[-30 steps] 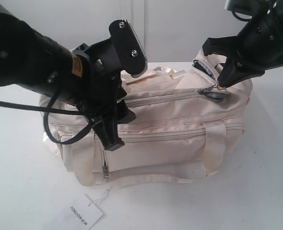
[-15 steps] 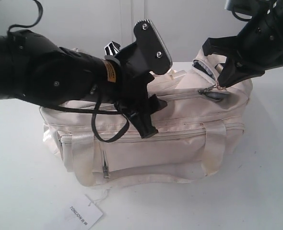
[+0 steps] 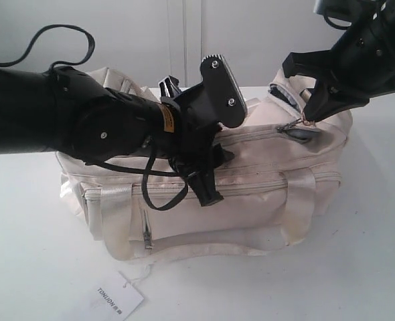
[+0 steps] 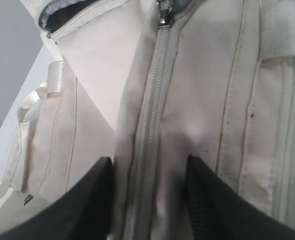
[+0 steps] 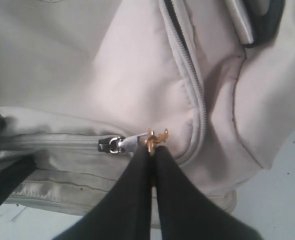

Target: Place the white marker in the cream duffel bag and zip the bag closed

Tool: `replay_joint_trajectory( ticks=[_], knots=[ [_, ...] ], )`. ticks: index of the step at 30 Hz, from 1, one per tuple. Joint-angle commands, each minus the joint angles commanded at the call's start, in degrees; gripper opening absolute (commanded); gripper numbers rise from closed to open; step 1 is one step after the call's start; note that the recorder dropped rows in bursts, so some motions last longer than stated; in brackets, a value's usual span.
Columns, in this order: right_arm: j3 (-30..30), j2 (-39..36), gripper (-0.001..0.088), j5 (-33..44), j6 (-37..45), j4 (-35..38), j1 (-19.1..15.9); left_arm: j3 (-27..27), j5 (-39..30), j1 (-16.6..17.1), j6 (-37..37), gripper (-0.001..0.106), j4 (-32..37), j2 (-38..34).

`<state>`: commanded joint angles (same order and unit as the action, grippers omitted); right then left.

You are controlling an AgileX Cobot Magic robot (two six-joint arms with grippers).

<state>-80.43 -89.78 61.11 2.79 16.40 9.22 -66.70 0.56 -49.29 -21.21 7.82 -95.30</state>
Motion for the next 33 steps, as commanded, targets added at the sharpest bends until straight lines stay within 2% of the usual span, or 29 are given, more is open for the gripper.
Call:
replay_joint_trajectory(
  ticks=[5, 6, 22, 33],
  knots=[
    [0.0, 0.0, 0.0, 0.0, 0.0, 0.2, 0.0, 0.0, -1.9, 0.0, 0.0, 0.001, 0.0, -0.1],
    [0.0, 0.0, 0.0, 0.1, 0.0, 0.2, 0.0, 0.0, -2.2, 0.0, -0.2, 0.0, 0.0, -0.1],
    [0.0, 0.0, 0.0, 0.7, 0.0, -1.8, 0.0, 0.0, -9.6, 0.0, -3.4, 0.0, 0.1, -0.1],
    [0.0, 0.0, 0.0, 1.3, -0.6, -7.0, 0.0, 0.0, -9.9, 0.0, -3.6, 0.0, 0.1, -0.1]
  ],
)
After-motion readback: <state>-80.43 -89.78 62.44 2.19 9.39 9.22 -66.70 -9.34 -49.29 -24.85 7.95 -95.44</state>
